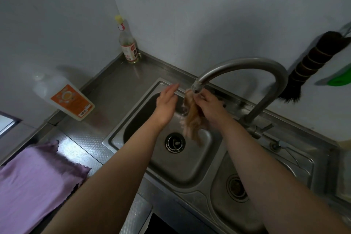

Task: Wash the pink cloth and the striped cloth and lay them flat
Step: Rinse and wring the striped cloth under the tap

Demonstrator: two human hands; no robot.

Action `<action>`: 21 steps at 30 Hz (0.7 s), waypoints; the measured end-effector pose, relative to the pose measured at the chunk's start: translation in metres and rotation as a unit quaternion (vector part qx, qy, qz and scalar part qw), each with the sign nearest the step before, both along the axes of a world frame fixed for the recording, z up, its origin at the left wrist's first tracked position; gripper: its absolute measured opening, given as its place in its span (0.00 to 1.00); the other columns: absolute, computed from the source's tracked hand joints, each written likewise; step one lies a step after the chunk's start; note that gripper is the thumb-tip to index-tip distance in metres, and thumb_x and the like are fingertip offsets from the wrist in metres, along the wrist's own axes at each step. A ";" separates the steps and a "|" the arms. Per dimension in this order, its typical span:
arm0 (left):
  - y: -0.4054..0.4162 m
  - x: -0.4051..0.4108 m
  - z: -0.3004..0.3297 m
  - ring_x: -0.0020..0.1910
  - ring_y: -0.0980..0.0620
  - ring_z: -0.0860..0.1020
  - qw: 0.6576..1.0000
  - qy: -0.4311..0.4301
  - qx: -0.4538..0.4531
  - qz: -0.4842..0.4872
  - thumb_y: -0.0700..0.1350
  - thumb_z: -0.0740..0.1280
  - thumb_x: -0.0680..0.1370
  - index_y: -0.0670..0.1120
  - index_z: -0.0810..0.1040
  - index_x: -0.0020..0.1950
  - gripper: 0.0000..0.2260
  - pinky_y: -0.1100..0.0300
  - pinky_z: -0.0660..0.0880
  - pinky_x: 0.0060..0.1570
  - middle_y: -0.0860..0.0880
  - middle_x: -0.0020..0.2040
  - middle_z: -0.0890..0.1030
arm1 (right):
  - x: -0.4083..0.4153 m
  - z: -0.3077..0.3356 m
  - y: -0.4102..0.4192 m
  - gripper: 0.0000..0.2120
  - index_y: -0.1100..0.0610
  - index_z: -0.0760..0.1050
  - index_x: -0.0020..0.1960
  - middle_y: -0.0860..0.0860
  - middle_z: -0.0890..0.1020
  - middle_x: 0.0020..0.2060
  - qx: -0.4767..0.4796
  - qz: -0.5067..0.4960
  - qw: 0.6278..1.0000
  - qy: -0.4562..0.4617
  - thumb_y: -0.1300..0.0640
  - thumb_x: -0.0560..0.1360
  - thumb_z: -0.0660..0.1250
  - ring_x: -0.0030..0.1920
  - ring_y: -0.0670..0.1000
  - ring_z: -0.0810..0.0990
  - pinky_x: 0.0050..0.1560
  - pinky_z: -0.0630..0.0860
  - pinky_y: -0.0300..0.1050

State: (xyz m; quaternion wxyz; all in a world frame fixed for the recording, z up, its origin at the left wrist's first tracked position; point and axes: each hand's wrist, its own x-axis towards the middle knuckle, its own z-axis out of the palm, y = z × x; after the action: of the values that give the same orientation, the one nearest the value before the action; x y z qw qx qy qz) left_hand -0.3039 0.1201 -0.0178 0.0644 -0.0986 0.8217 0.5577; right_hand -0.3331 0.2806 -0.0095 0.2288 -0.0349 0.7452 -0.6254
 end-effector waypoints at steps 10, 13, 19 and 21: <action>-0.013 -0.025 -0.007 0.49 0.40 0.80 0.956 -0.075 0.277 0.065 0.58 0.62 0.79 0.37 0.78 0.55 0.23 0.43 0.75 0.59 0.35 0.49 0.81 | -0.023 -0.005 0.021 0.12 0.58 0.82 0.46 0.53 0.85 0.39 0.047 0.048 0.986 -0.151 0.48 0.74 0.70 0.39 0.50 0.84 0.43 0.79 0.43; -0.003 -0.030 -0.009 0.49 0.43 0.83 0.944 -0.095 0.269 0.167 0.56 0.56 0.82 0.41 0.79 0.52 0.20 0.47 0.78 0.56 0.40 0.47 0.84 | -0.020 -0.010 0.022 0.08 0.57 0.80 0.47 0.52 0.83 0.37 -0.084 0.012 0.982 -0.170 0.54 0.76 0.66 0.36 0.47 0.82 0.37 0.77 0.41; 0.056 -0.031 -0.009 0.40 0.48 0.79 0.922 -0.183 0.262 0.219 0.50 0.58 0.82 0.42 0.78 0.48 0.15 0.53 0.78 0.48 0.45 0.39 0.80 | 0.001 -0.020 -0.034 0.18 0.55 0.77 0.42 0.53 0.82 0.38 0.129 -0.083 0.988 0.031 0.46 0.80 0.57 0.41 0.51 0.82 0.44 0.80 0.49; 0.068 -0.029 -0.008 0.35 0.50 0.77 0.920 -0.192 0.256 0.225 0.48 0.59 0.82 0.41 0.79 0.49 0.14 0.57 0.75 0.40 0.47 0.34 0.78 | -0.013 -0.020 -0.034 0.15 0.57 0.76 0.39 0.57 0.81 0.37 0.159 -0.141 0.977 0.030 0.51 0.79 0.59 0.41 0.58 0.81 0.46 0.79 0.58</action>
State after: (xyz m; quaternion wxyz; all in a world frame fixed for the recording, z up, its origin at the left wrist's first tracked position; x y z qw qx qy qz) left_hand -0.3326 0.1881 -0.0262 0.1167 -0.3664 0.5788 0.7192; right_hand -0.3460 0.2469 -0.0298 0.1183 0.0890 0.8388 -0.5240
